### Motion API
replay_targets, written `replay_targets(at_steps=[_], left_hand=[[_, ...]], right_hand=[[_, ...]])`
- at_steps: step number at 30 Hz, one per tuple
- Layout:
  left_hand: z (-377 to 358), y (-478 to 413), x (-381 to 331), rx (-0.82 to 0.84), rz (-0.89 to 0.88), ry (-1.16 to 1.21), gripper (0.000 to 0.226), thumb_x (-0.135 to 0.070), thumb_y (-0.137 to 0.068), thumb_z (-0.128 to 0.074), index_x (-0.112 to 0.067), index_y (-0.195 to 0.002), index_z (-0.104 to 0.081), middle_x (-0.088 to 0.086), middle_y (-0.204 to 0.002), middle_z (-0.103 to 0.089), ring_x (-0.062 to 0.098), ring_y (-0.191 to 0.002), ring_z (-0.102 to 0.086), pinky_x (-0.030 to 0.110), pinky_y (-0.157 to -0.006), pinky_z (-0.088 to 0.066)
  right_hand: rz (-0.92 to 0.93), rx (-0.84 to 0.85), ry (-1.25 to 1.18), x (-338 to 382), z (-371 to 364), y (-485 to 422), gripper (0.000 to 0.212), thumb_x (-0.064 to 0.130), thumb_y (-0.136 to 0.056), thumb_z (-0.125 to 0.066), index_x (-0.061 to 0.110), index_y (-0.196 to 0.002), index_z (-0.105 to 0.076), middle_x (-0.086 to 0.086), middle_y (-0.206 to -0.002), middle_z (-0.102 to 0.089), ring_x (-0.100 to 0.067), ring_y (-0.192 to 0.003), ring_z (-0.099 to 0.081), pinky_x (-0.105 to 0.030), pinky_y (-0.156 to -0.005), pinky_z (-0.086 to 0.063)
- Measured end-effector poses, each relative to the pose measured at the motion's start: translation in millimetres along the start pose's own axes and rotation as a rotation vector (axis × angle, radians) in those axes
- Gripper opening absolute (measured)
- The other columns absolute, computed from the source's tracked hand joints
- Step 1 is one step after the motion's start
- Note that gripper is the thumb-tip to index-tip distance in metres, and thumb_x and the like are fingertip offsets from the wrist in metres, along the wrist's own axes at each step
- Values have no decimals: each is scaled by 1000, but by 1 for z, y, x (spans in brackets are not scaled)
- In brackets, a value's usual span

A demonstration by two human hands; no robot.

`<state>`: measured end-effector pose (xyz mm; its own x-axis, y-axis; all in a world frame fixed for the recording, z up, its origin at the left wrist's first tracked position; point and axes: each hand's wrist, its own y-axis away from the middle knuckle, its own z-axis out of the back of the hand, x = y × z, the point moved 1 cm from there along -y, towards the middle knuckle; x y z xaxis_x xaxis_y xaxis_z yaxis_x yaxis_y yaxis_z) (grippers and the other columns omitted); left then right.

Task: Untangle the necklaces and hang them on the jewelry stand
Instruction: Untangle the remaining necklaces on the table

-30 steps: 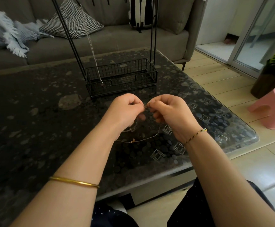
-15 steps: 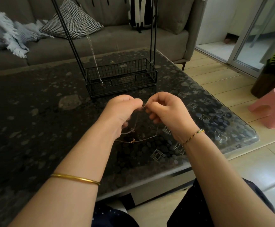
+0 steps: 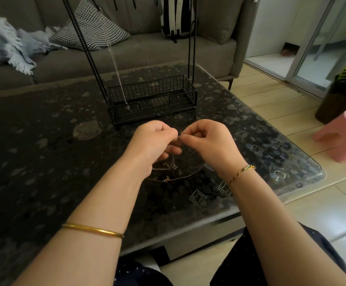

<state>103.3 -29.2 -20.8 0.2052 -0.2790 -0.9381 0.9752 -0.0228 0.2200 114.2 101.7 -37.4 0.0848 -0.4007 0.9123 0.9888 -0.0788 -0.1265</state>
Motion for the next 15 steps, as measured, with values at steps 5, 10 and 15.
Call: replay_targets(at_steps=[5, 10, 15], left_hand=[[-4, 0, -1, 27, -2, -43, 11, -6, -91, -54, -11, -84, -61, 6, -80, -72, 14, -67, -71, 25, -61, -51], [0, 3, -3, 58, -45, -98, 6, -7, -91, -59, -9, -90, -65, 6, -76, -71, 11, -60, -70, 22, -57, -52], [0, 6, -4, 44, -61, -171, 10, -5, -93, -54, -10, -88, -62, 6, -73, -71, 11, -56, -70, 20, -52, -50]], right_hand=[[44, -33, 99, -2, -3, -2, 11, 14, -85, -65, 20, -75, -62, 2, -68, -59, -4, -57, -47, -13, -53, -40], [62, -32, 115, -2, -2, -3, 8, 14, -87, -63, 19, -80, -63, 8, -68, -56, -2, -59, -48, -13, -56, -39], [111, -16, 159, 2, -2, -1, 9, 13, -87, -63, 19, -81, -63, 11, -67, -53, -1, -59, -46, -8, -55, -38]])
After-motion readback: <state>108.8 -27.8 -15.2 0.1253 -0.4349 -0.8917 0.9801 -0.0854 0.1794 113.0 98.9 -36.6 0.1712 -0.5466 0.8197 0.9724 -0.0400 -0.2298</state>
